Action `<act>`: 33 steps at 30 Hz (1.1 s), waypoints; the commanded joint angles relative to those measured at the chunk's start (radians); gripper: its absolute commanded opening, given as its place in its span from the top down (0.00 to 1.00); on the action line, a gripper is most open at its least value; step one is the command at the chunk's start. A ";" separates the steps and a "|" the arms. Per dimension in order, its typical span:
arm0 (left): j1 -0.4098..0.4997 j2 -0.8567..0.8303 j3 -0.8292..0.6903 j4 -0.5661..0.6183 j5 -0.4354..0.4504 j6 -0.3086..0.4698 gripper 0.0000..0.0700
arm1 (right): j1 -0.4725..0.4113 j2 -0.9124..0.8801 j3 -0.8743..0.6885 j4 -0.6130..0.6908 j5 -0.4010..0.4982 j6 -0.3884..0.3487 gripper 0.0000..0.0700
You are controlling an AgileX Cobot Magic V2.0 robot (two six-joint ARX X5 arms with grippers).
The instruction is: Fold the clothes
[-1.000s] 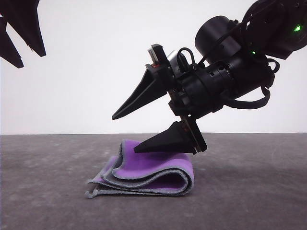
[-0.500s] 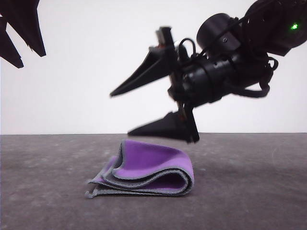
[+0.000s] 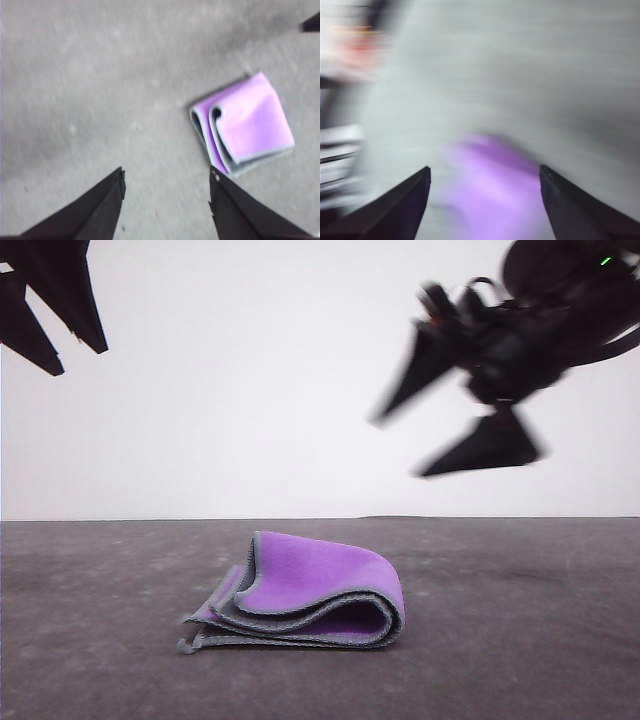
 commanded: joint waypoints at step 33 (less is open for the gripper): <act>-0.002 0.005 0.011 0.087 -0.001 0.008 0.99 | -0.084 -0.078 0.018 -0.192 0.364 -0.273 0.98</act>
